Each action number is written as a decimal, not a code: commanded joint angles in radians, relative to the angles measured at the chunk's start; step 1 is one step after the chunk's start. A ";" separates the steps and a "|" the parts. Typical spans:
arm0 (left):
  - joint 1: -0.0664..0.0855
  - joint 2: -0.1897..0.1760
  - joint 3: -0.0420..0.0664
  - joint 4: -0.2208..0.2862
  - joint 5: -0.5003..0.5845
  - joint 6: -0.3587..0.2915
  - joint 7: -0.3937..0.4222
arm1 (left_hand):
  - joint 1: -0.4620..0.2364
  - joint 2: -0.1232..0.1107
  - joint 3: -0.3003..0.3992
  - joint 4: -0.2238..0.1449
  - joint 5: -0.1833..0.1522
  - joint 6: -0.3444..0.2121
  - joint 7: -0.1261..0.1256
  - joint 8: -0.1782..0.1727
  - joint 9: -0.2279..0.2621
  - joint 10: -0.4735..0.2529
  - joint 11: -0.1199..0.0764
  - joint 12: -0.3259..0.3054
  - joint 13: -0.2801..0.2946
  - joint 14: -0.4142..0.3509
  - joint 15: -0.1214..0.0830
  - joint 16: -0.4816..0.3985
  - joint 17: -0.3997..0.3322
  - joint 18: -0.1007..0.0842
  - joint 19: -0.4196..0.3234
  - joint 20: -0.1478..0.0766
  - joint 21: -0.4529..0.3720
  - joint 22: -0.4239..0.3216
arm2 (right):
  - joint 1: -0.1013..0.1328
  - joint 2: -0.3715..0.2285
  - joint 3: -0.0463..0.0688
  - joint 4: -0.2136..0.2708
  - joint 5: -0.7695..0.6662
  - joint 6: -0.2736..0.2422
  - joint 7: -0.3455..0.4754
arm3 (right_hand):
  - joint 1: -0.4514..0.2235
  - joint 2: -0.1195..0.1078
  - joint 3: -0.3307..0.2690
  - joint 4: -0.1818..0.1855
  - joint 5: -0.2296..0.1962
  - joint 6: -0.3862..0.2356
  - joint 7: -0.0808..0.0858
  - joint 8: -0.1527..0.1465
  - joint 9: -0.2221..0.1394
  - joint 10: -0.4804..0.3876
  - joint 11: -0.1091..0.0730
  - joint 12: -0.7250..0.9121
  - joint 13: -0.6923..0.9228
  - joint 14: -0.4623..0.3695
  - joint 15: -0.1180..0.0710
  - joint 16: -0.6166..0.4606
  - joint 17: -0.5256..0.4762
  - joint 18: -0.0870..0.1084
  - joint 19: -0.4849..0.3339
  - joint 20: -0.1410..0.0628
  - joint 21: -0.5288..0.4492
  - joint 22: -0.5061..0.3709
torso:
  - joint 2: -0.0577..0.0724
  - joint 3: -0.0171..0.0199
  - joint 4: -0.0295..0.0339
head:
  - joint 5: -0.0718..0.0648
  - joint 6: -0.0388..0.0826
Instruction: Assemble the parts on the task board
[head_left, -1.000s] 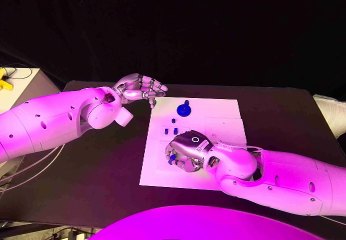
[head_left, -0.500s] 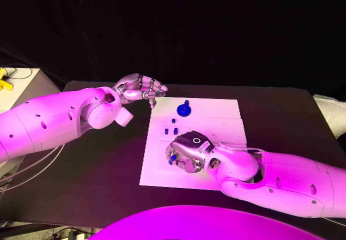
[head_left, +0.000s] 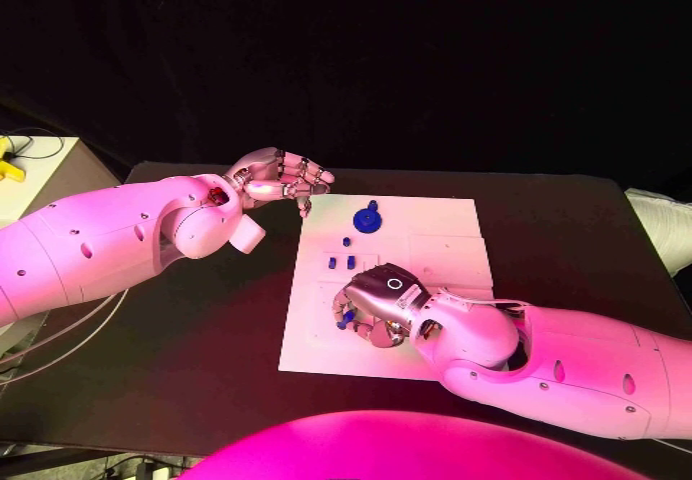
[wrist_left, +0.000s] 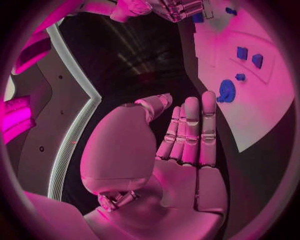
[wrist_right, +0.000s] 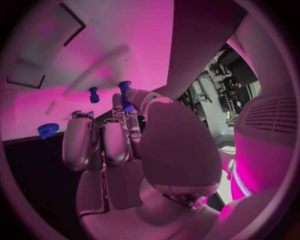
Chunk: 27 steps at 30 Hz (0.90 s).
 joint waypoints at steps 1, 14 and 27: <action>0.000 0.001 0.000 0.001 0.007 0.016 0.005 | -0.002 0.009 0.002 -0.004 0.004 -0.006 0.007 0.005 -0.002 -0.004 0.000 -0.004 -0.002 -0.002 0.007 -0.004 -0.001 0.007 0.000 0.003 -0.003 -0.002 | 0.000 -0.002 0.000 0.003 -0.027 0.009 -0.023 | -0.002 0.010 0.002 -0.006 0.003 0.006 0.001 0.005 0.001 0.057 -0.053 0.005 0.002 0.009 -0.003 0.002 0.001 -0.012 0.038 -0.005 0.005 0.152 | 0.000 -0.0005 0.0009 | -0.001 0.000; 0.000 0.000 0.000 0.002 0.007 0.016 0.004 | -0.002 0.009 0.002 -0.004 0.004 -0.006 0.007 0.005 -0.002 -0.004 0.000 -0.004 -0.002 -0.002 0.007 -0.004 -0.001 0.007 0.000 0.003 -0.003 -0.002 | 0.000 -0.002 0.001 0.002 -0.023 0.024 -0.023 | -0.017 0.000 0.002 -0.012 0.001 0.003 0.002 0.005 0.005 0.050 -0.051 -0.004 0.004 0.007 -0.001 -0.002 -0.007 -0.010 0.036 -0.004 -0.005 0.149 | 0.000 -0.0011 0.0008 | 0.001 0.000; 0.000 -0.001 0.000 0.003 0.007 0.017 0.002 | -0.002 0.009 0.002 -0.004 0.004 -0.006 0.007 0.005 -0.002 -0.004 0.000 -0.004 -0.002 -0.002 0.007 -0.004 -0.001 0.007 0.000 0.003 -0.003 -0.002 | 0.000 0.011 0.000 -0.017 0.013 0.040 -0.004 | -0.113 -0.069 -0.115 0.022 -0.006 -0.151 0.046 -0.125 -0.059 -0.110 -0.002 -0.072 -0.018 -0.018 0.040 -0.032 -0.060 0.012 0.000 0.032 -0.160 0.102 | 0.000 -0.0014 0.0008 | -0.001 0.000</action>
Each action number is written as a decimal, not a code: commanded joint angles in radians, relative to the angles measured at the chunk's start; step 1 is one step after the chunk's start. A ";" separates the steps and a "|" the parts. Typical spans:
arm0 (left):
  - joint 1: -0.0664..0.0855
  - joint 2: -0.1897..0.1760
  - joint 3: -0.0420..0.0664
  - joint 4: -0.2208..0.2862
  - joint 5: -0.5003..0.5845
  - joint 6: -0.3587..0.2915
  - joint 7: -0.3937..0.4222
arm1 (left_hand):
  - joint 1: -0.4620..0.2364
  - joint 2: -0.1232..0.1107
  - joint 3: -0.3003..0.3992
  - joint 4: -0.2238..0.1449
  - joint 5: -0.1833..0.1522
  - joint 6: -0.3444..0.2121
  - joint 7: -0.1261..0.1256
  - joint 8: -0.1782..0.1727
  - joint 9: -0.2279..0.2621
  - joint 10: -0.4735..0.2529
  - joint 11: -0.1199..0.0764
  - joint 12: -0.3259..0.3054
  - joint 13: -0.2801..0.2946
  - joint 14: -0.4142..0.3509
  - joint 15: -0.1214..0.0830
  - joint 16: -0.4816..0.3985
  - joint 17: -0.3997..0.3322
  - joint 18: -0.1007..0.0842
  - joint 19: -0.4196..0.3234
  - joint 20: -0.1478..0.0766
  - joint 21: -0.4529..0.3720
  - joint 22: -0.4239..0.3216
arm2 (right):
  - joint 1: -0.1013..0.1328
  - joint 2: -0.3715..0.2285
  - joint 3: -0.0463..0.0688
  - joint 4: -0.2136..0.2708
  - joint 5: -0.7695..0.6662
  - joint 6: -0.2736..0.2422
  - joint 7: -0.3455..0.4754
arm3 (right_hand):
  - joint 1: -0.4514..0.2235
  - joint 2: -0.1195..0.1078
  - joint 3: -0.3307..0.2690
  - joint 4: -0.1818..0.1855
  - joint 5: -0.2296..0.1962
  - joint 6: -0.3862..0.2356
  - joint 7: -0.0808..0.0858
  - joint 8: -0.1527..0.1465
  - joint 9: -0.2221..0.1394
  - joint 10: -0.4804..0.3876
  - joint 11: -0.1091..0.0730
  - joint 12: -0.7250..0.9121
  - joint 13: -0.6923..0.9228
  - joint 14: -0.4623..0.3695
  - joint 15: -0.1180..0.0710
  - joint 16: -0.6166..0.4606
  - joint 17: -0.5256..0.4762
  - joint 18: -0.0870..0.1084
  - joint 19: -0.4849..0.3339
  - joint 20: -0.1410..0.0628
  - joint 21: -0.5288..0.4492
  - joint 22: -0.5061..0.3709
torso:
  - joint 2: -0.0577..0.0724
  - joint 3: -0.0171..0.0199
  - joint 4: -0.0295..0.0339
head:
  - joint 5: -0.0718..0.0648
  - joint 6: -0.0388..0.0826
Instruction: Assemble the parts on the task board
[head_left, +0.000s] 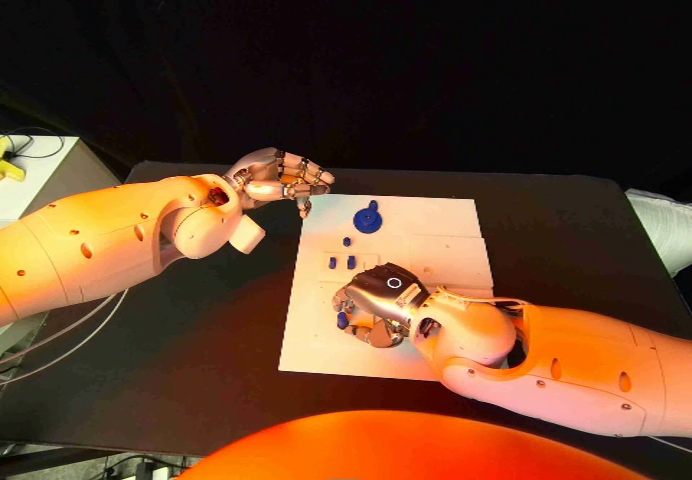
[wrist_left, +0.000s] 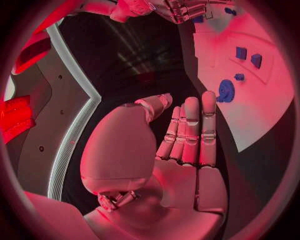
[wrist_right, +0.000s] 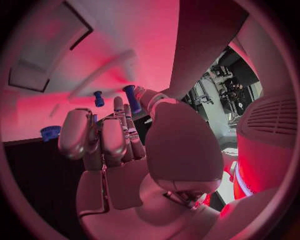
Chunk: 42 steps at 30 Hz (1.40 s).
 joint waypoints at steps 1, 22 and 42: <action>0.000 0.001 0.001 0.002 0.007 0.016 0.003 | -0.002 0.009 0.002 -0.004 0.004 -0.006 0.007 0.005 -0.001 -0.004 0.000 -0.004 -0.001 -0.002 0.007 -0.004 -0.001 0.007 0.000 0.003 -0.004 -0.002 | 0.000 0.002 0.000 -0.001 0.012 0.014 0.009 | 0.006 -0.006 -0.029 0.003 0.001 -0.009 0.001 -0.008 -0.006 -0.013 0.000 0.006 -0.001 -0.014 0.001 -0.009 -0.009 0.013 0.000 0.009 -0.019 0.100 | 0.000 0.0000 0.0003 | -0.002 0.000; 0.000 0.004 0.000 -0.001 0.007 0.026 -0.002 | -0.003 0.010 0.002 -0.004 0.004 -0.007 0.007 0.005 -0.002 -0.005 0.000 -0.004 -0.002 -0.003 0.008 -0.004 -0.001 0.007 0.000 0.003 -0.004 -0.002 | 0.000 -0.034 0.001 0.023 0.048 -0.173 0.035 | 0.034 0.010 -0.086 0.018 0.018 -0.016 0.004 -0.022 -0.019 -0.040 0.003 0.033 -0.001 -0.027 0.005 -0.023 -0.037 0.019 -0.009 0.013 -0.059 0.088 | -0.001 0.0014 0.0000 | -0.009 0.000; -0.012 0.007 0.000 -0.011 0.015 0.013 0.013 | -0.004 0.011 0.003 -0.004 0.004 -0.007 0.007 0.006 -0.002 -0.006 0.001 -0.004 -0.002 -0.003 0.008 -0.004 -0.001 0.007 -0.001 0.004 -0.005 -0.002 | 0.160 -0.376 0.022 0.079 0.925 -0.078 0.270 | 0.004 0.029 -0.120 0.072 0.064 0.086 -0.021 0.018 -0.019 0.166 -0.045 0.283 0.138 0.014 -0.033 0.055 0.085 -0.003 0.035 -0.016 0.090 0.140 | -0.019 -0.0027 -0.0176 | -0.048 0.000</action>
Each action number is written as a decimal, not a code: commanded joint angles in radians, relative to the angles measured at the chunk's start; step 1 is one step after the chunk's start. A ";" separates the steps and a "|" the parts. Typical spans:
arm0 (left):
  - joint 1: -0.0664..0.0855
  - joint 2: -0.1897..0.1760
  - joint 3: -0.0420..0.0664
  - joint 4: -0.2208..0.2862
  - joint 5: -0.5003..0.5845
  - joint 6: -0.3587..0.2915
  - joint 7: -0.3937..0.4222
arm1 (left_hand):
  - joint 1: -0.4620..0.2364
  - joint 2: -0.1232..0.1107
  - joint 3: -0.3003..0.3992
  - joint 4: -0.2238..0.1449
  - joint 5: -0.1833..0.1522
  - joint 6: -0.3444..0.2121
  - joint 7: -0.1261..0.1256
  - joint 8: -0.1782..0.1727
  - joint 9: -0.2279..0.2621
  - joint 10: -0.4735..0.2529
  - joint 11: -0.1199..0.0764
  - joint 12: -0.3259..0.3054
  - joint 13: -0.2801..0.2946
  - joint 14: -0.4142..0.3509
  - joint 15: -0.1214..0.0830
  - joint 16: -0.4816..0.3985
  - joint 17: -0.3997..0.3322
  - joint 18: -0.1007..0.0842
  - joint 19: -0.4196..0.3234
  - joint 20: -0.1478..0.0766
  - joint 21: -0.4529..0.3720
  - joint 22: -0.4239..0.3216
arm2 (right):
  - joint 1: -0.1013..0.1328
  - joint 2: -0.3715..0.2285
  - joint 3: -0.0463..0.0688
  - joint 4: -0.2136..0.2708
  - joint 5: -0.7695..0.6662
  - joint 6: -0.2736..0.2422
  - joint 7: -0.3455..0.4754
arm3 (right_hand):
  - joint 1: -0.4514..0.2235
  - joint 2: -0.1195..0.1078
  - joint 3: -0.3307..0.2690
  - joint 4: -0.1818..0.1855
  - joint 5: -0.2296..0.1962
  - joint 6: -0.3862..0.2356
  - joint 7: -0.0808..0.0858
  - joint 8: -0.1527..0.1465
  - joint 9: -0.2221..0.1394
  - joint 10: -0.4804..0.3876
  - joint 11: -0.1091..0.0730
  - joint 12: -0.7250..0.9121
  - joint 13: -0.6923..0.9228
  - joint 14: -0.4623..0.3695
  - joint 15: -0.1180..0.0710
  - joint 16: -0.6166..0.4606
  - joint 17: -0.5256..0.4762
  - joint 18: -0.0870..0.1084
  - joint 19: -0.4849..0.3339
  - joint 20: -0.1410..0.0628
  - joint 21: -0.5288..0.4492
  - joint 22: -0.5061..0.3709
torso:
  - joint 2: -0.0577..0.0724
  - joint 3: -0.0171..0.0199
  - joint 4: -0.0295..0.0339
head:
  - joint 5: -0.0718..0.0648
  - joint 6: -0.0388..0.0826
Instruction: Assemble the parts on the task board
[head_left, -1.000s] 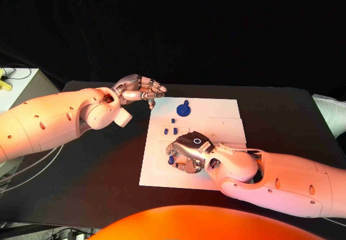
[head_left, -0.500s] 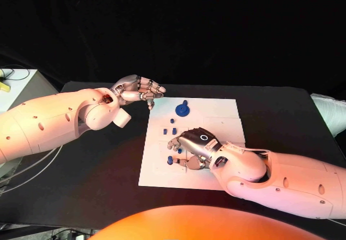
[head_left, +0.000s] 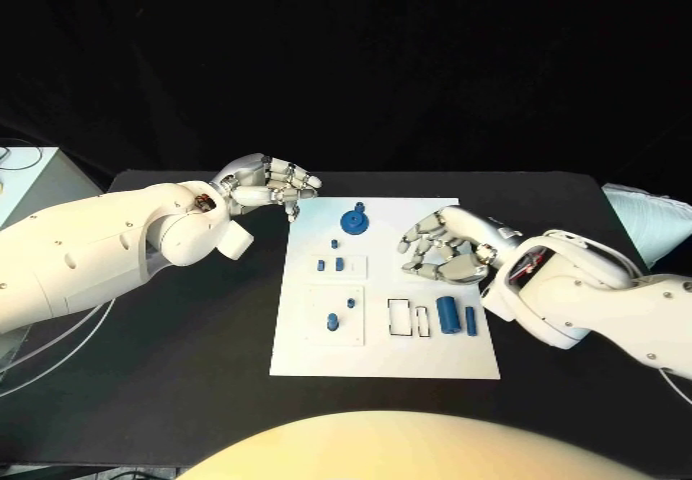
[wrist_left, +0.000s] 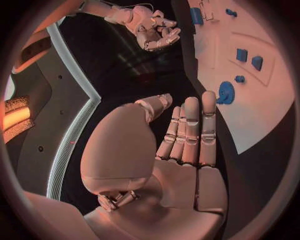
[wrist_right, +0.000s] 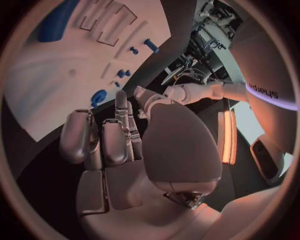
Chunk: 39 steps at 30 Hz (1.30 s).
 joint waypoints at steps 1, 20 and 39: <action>-0.004 0.003 0.000 0.002 0.014 0.000 0.022 | 0.000 0.007 0.003 -0.004 0.004 -0.007 0.007 0.006 -0.001 -0.006 0.001 -0.004 -0.001 0.001 0.004 -0.004 -0.001 0.007 -0.001 0.003 -0.005 -0.001 | 0.010 -0.054 -0.004 0.005 0.262 0.066 0.021 | -0.037 0.003 -0.044 0.017 0.037 0.026 -0.018 0.024 0.009 0.022 -0.025 0.117 0.107 0.013 -0.021 0.015 0.028 -0.023 0.039 -0.022 0.051 0.147 | -0.008 -0.0013 -0.0064 | -0.014 0.000; -0.041 0.001 0.000 0.008 0.025 -0.012 0.038 | 0.000 0.008 0.003 -0.004 0.004 -0.007 0.007 0.007 -0.001 -0.004 0.000 -0.003 -0.001 0.001 0.004 -0.004 -0.001 0.007 0.000 0.004 -0.005 -0.001 | -0.035 -0.197 -0.041 0.058 -0.019 0.126 -0.323 | -0.133 0.084 -0.324 0.045 0.020 -0.009 -0.029 0.110 0.013 0.178 -0.033 1.125 1.238 0.080 -0.025 0.206 0.370 -0.060 0.081 -0.030 0.286 0.230 | -0.037 -0.0056 -0.0136 | -0.059 0.000; -0.064 0.010 0.000 0.005 0.034 -0.008 0.042 | -0.001 0.009 0.003 -0.004 0.004 -0.007 0.007 0.008 -0.002 -0.004 0.000 -0.003 -0.001 0.001 0.004 -0.003 -0.001 0.007 0.000 0.004 -0.005 -0.002 | -0.101 -0.106 -0.049 0.027 -0.075 0.044 -0.404 | -0.142 0.107 -0.381 0.046 0.057 -0.010 -0.028 0.115 0.006 0.177 -0.031 1.122 1.243 0.081 -0.023 0.211 0.381 -0.061 0.082 -0.027 0.291 0.231 | -0.066 -0.0184 -0.0127 | -0.058 0.000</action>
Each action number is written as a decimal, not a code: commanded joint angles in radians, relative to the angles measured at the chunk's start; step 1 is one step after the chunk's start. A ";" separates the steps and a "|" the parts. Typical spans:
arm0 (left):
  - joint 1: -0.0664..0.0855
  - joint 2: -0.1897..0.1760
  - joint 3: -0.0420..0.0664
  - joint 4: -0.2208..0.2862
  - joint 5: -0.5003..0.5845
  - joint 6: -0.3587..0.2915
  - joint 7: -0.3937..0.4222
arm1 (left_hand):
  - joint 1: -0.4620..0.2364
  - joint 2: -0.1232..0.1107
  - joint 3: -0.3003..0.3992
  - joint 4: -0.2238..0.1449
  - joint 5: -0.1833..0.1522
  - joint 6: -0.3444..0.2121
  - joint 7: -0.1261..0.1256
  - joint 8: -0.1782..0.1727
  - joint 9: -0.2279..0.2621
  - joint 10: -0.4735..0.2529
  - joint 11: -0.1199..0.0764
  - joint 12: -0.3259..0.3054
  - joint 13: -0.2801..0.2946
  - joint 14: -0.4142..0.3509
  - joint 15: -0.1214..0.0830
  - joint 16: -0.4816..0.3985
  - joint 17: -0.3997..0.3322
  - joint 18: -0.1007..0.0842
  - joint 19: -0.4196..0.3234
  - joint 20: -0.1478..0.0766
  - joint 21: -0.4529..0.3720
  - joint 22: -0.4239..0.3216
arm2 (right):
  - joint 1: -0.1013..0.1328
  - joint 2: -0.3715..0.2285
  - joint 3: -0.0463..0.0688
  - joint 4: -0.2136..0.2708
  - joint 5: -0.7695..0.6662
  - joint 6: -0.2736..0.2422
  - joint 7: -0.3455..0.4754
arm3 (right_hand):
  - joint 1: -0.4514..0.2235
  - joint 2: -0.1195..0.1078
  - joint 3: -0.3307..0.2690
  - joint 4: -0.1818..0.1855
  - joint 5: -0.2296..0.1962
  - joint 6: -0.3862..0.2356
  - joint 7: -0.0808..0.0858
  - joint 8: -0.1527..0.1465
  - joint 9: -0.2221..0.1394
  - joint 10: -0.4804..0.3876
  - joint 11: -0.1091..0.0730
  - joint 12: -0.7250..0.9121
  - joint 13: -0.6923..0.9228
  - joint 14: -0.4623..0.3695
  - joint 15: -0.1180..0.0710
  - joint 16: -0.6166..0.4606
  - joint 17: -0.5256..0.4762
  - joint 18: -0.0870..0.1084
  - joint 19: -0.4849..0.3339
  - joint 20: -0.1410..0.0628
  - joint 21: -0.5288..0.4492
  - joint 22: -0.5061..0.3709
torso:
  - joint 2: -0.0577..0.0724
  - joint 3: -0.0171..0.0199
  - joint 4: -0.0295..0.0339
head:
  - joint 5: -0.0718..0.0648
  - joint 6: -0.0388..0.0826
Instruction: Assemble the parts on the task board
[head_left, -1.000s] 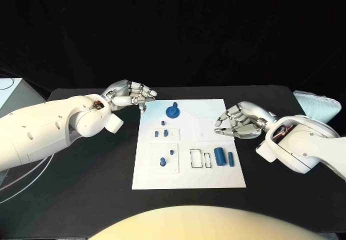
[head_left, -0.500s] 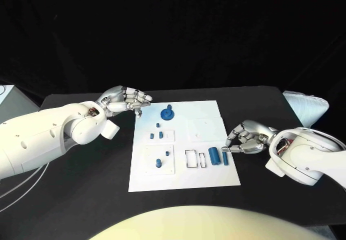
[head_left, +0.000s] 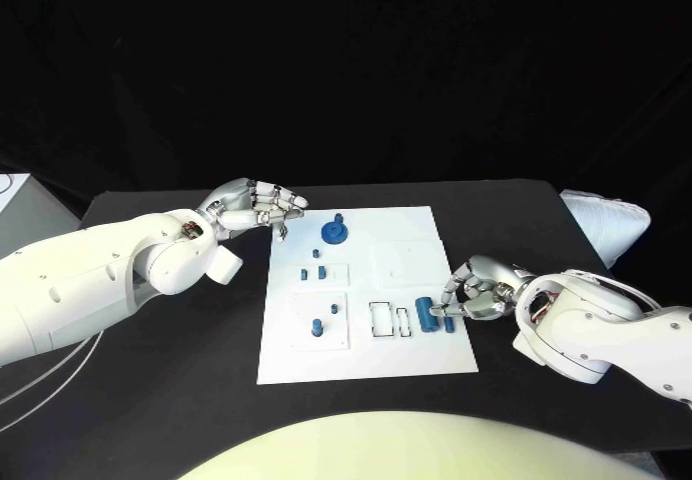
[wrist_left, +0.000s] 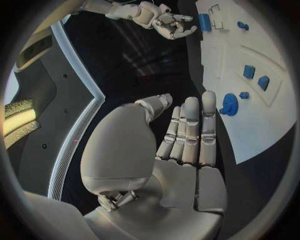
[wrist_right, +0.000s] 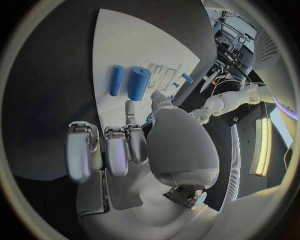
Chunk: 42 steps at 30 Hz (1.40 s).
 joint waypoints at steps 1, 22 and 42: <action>-0.002 0.002 0.001 0.000 0.014 0.003 0.017 | -0.001 0.009 0.003 -0.004 0.004 -0.007 0.007 0.004 -0.001 -0.004 0.000 -0.003 -0.001 0.001 0.004 -0.003 -0.001 0.007 0.000 0.003 -0.005 -0.002 | -0.006 0.011 0.000 -0.008 -0.033 -0.024 -0.033 | 0.000 0.007 -0.005 0.000 0.003 -0.002 0.001 0.007 -0.001 0.007 0.004 -0.003 0.123 0.080 0.003 0.007 0.149 -0.013 0.082 0.000 0.005 0.231 | -0.007 -0.0035 0.0016 | -0.001 0.000; -0.005 -0.001 0.001 0.001 0.017 0.008 0.014 | -0.001 0.009 0.003 -0.004 0.004 -0.007 0.007 0.004 -0.001 -0.004 0.000 -0.003 -0.001 0.001 0.004 -0.003 -0.001 0.007 0.000 0.003 -0.005 -0.002 | -0.051 0.096 0.000 -0.065 -0.086 0.022 -0.077 | -0.017 0.020 -0.036 0.000 -0.004 0.003 -0.001 0.014 -0.003 0.008 0.003 -0.002 0.127 0.083 0.003 0.013 0.162 -0.017 0.085 0.001 0.026 0.236 | -0.002 -0.0005 0.0018 | 0.003 0.000; -0.005 -0.005 0.001 0.000 0.017 0.018 0.008 | -0.002 0.009 0.003 -0.004 0.004 -0.007 0.007 0.004 -0.001 -0.004 0.000 -0.003 -0.002 0.002 0.004 -0.003 -0.001 0.007 0.000 0.004 -0.006 -0.002 | -0.064 0.160 0.000 -0.113 -0.066 0.039 -0.099 | 0.059 0.050 -0.031 -0.005 0.093 0.001 -0.002 0.019 -0.014 0.010 0.002 -0.004 0.134 0.083 0.002 0.014 0.167 -0.018 0.086 0.000 0.035 0.238 | -0.003 -0.0018 0.0018 | 0.000 0.000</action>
